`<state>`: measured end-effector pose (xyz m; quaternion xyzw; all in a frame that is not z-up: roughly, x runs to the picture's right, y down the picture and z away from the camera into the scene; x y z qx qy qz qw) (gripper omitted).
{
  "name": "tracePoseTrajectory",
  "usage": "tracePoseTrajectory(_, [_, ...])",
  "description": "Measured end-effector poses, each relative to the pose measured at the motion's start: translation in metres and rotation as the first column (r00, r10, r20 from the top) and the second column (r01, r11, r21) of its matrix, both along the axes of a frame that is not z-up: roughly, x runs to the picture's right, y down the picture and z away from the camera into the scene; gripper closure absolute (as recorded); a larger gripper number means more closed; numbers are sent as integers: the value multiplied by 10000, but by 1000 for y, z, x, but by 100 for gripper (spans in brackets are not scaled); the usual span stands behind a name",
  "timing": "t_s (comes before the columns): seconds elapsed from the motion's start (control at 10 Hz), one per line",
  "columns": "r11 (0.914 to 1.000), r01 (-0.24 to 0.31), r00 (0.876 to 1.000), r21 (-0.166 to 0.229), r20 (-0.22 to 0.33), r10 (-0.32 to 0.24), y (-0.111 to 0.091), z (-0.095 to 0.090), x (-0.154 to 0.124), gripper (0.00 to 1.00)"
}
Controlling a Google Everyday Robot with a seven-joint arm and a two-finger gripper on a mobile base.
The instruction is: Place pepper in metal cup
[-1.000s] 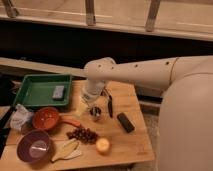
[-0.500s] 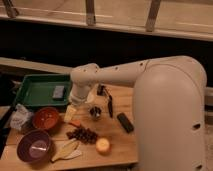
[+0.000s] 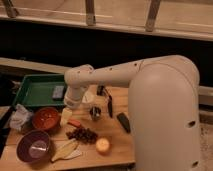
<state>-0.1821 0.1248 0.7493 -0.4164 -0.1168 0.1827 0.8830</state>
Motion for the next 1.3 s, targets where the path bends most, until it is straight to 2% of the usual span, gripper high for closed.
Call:
tracePoseTrajectory(0.4, [9998, 102, 9997, -146, 212, -99, 14, 12, -3, 20])
tracePoseTrajectory(0.5, [9999, 75, 9990, -100, 451, -70, 16, 13, -2, 20])
tracePoseTrajectory(1.0, [9999, 73, 9989, -94, 472, -68, 16, 14, -2, 20])
tracePoseTrajectory(1.3, [9997, 142, 9981, -173, 602, -131, 25, 23, -10, 20])
